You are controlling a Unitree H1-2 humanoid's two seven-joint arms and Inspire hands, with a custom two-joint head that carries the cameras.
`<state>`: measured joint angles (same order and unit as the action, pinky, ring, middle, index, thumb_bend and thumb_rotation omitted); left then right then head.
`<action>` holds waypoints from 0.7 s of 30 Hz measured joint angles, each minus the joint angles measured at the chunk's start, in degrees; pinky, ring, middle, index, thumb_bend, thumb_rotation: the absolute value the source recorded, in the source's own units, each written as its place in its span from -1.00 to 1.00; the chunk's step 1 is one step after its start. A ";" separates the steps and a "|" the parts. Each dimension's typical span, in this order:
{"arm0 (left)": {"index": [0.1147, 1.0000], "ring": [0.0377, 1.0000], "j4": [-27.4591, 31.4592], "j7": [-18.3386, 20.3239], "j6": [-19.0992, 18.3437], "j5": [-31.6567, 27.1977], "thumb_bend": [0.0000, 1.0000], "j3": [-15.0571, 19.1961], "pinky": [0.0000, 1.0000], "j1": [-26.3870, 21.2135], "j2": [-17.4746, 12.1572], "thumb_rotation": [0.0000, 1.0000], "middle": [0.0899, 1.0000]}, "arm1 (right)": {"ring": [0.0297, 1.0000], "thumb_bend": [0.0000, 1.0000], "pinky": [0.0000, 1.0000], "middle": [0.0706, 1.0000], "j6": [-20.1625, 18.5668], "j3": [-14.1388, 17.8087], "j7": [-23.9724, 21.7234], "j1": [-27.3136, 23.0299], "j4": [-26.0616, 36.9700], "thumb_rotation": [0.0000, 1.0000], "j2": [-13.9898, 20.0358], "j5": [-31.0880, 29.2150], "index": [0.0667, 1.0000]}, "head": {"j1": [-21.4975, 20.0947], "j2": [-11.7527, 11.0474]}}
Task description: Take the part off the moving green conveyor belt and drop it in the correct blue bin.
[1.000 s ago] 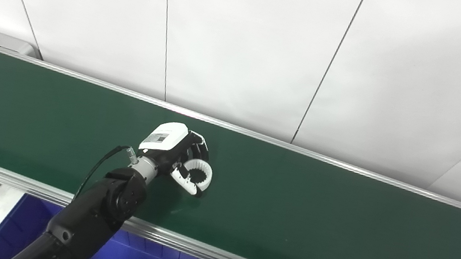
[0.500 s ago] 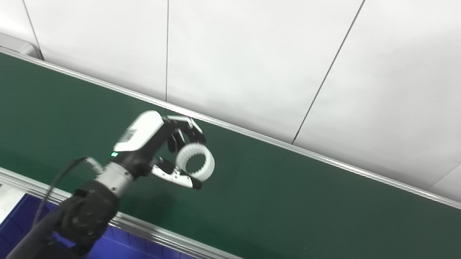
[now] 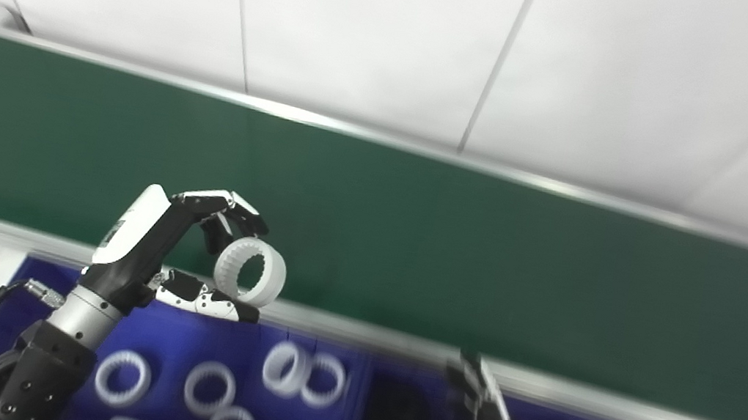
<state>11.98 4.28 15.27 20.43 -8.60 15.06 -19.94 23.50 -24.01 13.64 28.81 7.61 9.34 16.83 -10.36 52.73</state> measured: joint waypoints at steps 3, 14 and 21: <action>-0.01 -0.26 -2.47 0.96 2.03 1.37 -0.01 -2.00 -0.21 1.25 0.04 -1.00 -0.15 | 0.66 0.69 0.52 0.71 -0.14 1.21 -1.36 0.09 0.75 -0.10 -1.52 0.06 0.84 | -0.27 1.24; -0.02 -0.19 -5.22 4.86 3.04 9.46 -0.01 -7.02 -0.02 2.22 -1.60 -1.00 -0.13 | 0.67 0.70 0.52 0.70 -1.81 4.64 -5.55 0.87 3.17 -0.09 -3.33 0.25 0.84 | -0.10 3.17; 0.72 0.71 -5.26 8.56 3.57 18.56 0.48 -11.06 0.66 0.95 -4.76 -0.26 0.75 | 0.66 0.69 0.51 0.71 -1.85 5.72 -6.67 1.30 3.27 -0.10 -4.43 0.60 0.83 | -0.09 2.73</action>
<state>6.72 12.84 18.84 39.00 -19.65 16.00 -24.70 21.66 -18.30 6.97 30.12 10.87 4.91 17.43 -10.46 55.46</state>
